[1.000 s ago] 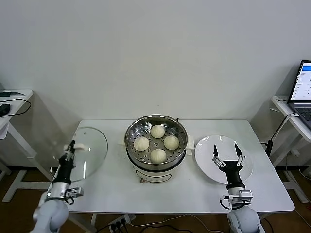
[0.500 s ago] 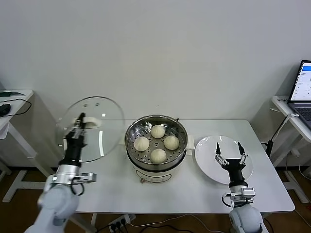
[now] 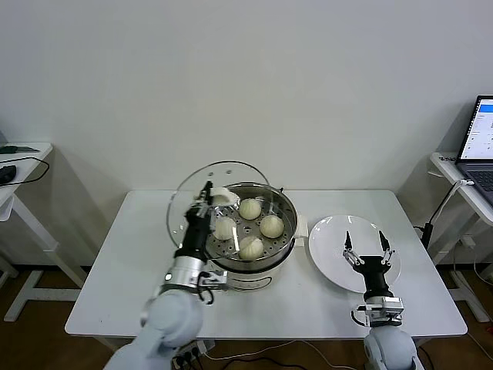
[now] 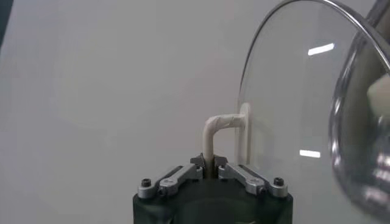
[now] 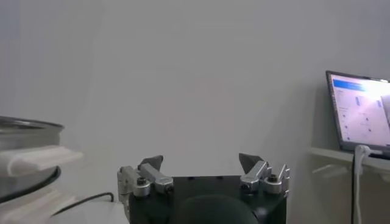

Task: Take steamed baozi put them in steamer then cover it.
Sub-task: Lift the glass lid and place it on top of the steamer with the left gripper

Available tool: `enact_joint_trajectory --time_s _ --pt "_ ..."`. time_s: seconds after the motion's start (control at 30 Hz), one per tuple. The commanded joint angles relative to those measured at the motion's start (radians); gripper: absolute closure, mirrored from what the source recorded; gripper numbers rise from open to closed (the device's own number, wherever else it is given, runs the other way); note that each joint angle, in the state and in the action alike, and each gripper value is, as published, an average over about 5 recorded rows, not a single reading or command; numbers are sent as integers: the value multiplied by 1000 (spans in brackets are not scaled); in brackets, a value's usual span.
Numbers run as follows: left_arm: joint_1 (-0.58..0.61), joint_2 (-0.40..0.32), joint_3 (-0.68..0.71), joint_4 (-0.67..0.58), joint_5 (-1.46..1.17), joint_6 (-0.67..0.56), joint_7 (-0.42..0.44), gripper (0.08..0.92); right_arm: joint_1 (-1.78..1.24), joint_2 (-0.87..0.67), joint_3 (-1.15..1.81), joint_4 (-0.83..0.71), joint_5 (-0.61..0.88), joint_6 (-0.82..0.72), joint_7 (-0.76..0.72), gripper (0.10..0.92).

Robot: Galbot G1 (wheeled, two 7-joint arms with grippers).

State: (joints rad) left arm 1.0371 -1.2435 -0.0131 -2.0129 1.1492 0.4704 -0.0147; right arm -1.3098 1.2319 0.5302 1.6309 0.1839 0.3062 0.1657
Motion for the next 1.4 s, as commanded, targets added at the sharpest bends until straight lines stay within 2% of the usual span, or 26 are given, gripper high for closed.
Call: enact_joint_trajectory --time_s 0.03,0.47,1.4 --pt "-130 -73 176 115 85 154 102 808 4 7 -1 -37 -14 -11 2 203" --pt "-160 -141 174 225 229 157 138 808 2 12 -3 -51 -23 0 -1 203" --pt "-196 -171 182 321 288 146 174 808 3 11 4 -71 -28 18 -15 203"
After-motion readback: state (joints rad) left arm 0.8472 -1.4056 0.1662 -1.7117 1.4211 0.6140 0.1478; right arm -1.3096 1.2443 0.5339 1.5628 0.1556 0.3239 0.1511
